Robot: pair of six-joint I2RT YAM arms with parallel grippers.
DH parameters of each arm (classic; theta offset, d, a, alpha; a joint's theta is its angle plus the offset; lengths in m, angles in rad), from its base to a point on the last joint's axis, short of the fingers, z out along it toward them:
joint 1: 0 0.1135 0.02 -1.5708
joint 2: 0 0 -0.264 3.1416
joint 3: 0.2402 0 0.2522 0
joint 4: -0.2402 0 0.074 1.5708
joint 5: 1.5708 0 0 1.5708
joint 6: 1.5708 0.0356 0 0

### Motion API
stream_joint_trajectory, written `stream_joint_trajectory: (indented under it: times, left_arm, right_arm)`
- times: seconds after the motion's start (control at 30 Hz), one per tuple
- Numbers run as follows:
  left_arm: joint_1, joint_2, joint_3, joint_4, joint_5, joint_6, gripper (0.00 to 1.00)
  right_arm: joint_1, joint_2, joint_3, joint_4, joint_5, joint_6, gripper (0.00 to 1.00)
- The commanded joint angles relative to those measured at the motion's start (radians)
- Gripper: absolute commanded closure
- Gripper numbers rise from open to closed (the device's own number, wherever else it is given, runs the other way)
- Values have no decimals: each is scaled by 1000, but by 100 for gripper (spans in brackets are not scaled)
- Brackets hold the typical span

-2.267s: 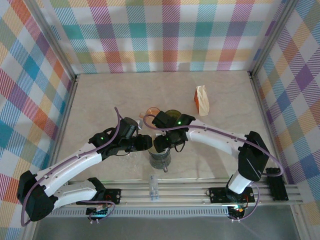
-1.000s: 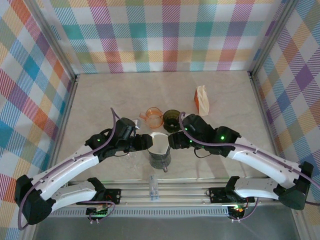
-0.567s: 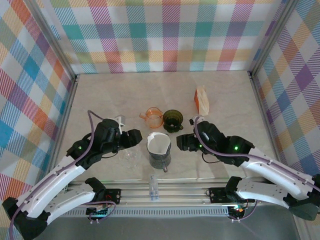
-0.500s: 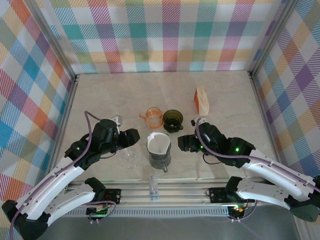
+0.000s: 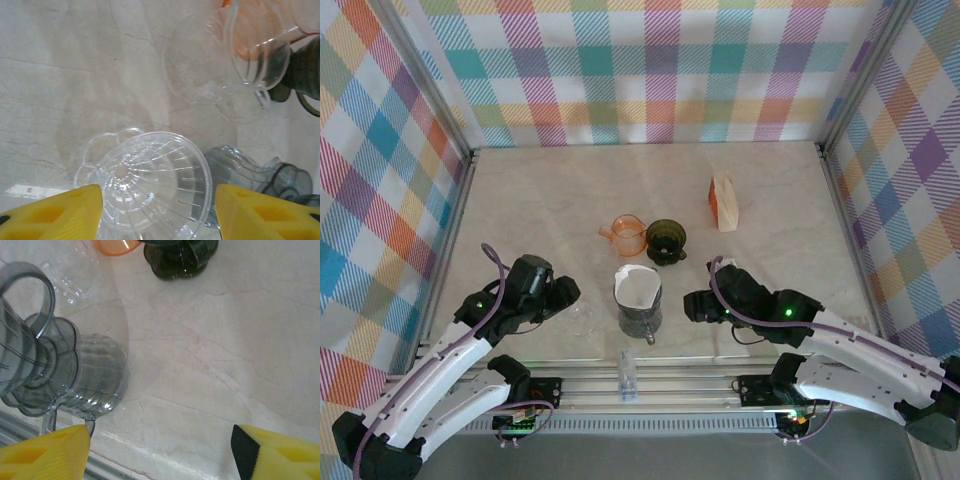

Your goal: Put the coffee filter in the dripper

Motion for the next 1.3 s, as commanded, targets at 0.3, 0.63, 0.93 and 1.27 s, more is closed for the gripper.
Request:
stream_joint_trajectory:
  times: [0.3, 0.63, 0.93, 1.27]
  left_arm:
    - [10, 67, -93, -1, -12, -62, 53]
    - [10, 139, -81, -48, -37, -60, 65]
    - [10, 162, -80, -49, -24, -62, 78]
    - [11, 168, -67, -76, -30, -63, 100]
  right_arm:
    - [-3, 12, -21, 31, -42, 6, 24]
    - [-4, 16, -55, 57, -69, 25, 24]
    - [-4, 29, -96, 82, -82, 45, 24]
    - [-4, 54, -176, 196, -133, 44, 24]
